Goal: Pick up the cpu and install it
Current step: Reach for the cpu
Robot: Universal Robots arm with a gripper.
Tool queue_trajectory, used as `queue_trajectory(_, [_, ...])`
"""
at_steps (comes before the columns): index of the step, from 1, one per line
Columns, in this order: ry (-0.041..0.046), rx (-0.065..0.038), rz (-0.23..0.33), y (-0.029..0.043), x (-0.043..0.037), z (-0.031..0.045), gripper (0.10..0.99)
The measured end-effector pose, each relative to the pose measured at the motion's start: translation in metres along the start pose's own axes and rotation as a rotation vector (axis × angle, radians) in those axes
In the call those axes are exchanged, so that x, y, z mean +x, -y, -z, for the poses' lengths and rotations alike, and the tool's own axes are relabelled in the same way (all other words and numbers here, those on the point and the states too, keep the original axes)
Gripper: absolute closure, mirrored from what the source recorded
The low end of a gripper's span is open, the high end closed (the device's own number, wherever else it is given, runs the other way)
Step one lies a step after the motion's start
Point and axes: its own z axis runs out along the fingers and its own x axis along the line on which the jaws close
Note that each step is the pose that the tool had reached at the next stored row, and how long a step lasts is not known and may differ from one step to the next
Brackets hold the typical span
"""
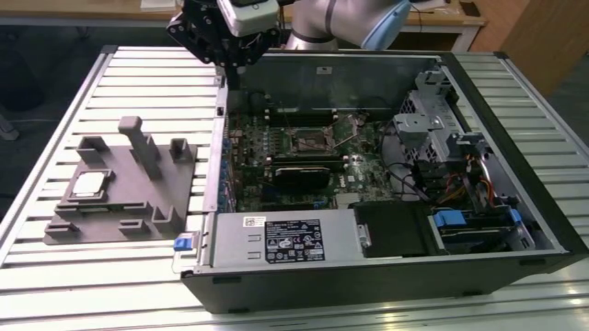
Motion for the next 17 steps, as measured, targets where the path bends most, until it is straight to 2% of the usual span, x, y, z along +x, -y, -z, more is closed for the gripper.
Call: queue_trajectory(17, [0.0, 0.0, 0.0, 0.0022, 0.0289, 0.0008, 0.98])
